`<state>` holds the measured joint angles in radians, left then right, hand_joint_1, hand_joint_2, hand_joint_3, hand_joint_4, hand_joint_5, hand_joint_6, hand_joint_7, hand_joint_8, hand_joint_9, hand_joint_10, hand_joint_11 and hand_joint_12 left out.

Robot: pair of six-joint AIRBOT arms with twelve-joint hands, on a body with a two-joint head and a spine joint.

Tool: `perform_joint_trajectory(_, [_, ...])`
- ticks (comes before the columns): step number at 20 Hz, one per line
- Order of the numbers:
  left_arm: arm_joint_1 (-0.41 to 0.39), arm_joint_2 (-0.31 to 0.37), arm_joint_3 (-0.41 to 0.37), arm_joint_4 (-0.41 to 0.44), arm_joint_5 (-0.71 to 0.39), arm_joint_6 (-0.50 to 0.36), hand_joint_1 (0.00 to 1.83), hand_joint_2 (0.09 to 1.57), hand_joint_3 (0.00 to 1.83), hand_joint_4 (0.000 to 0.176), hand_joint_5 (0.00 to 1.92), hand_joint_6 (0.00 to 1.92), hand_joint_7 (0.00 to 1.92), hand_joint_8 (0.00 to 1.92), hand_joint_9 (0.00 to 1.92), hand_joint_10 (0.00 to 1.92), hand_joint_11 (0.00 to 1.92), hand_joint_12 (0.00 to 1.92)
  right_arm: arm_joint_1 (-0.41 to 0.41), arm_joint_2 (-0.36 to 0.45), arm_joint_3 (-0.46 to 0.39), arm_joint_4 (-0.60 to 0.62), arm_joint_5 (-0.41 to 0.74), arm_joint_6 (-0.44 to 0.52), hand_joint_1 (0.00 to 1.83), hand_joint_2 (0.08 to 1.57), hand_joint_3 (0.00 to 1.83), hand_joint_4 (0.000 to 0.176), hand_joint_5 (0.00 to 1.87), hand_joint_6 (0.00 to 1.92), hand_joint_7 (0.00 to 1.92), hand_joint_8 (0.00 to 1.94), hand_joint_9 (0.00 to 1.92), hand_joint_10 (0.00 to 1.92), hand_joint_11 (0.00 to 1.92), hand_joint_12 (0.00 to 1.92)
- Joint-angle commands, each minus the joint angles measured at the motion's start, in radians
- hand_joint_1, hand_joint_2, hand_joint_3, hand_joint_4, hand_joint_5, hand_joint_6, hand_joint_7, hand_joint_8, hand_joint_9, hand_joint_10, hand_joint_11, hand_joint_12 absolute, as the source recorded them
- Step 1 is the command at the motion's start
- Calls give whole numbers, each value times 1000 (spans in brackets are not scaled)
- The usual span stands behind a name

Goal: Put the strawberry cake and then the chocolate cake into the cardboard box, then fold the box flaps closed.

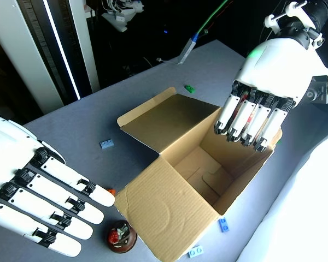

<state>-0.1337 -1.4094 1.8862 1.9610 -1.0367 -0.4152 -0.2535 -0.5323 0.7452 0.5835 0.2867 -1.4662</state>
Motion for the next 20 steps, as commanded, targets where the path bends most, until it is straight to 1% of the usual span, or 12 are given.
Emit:
perform_joint_trajectory(1, [-11,0,-4,-90,33,16,1280,1325,0,0,613,1521,545,1668,565,1746,357,1921,14,10,2,-10,106,-2,920,1037,0,0,25,8,110,7,72,32,0,0])
perform_joint_trajectory(4, [-6,-12,-15,-90,59,29,1285,1314,0,0,623,1481,557,1649,596,1722,354,1921,15,10,2,-10,106,-2,900,1045,0,0,8,0,85,0,59,26,0,0])
perform_joint_trajectory(5, [-1,-17,-18,-89,66,32,1142,1315,0,0,658,1475,575,1652,510,1720,374,1906,15,10,2,-10,106,-2,908,1040,0,0,15,3,89,2,65,29,0,0])
perform_joint_trajectory(7, [6,-22,-24,-87,77,36,1103,1310,0,15,642,1451,614,1619,459,1563,393,1843,15,10,2,-10,106,-2,906,1043,0,0,18,5,98,6,77,34,0,0])
perform_joint_trajectory(8, [12,-24,-26,-85,82,38,1035,1274,0,0,684,1420,477,1253,469,1358,396,1705,15,10,2,-10,106,-2,910,1044,0,0,19,5,92,3,72,32,0,0])
perform_joint_trajectory(9, [19,-25,-29,-82,86,40,994,1197,0,0,482,852,454,895,476,1138,359,1552,15,10,2,-10,106,-2,916,1055,3,0,14,2,79,0,60,27,0,0])
perform_joint_trajectory(10, [26,-26,-33,-78,91,45,954,1170,0,0,503,499,515,592,495,957,336,1465,15,10,2,-10,106,-2,917,1059,5,0,11,1,79,1,64,28,0,0])
perform_joint_trajectory(11, [31,-27,-34,-77,94,49,925,1132,0,0,548,263,590,295,547,711,307,1361,15,9,2,-10,105,-2,915,1059,4,0,18,4,81,2,67,30,0,0])
perform_joint_trajectory(12, [35,-28,-34,-76,97,53,881,1090,0,0,571,118,626,112,612,448,293,1266,15,9,2,-10,105,-2,898,1063,6,0,20,5,88,5,71,31,0,0])
perform_joint_trajectory(13, [39,-30,-33,-75,102,55,827,1072,0,0,569,50,625,35,648,279,300,1161,15,9,2,-10,105,-2,880,1069,9,0,22,6,92,6,75,33,1,1])
perform_joint_trajectory(15, [39,-33,-31,-74,111,62,674,1016,0,5,453,1,479,0,542,45,181,1020,15,9,2,-10,105,-2,877,1071,9,0,11,1,93,6,70,31,0,0])
perform_joint_trajectory(20, [30,-36,-17,-85,140,93,455,858,0,51,227,0,221,0,288,0,0,1075,16,9,3,-9,106,-2,880,1070,7,0,24,7,97,6,72,32,1,0])
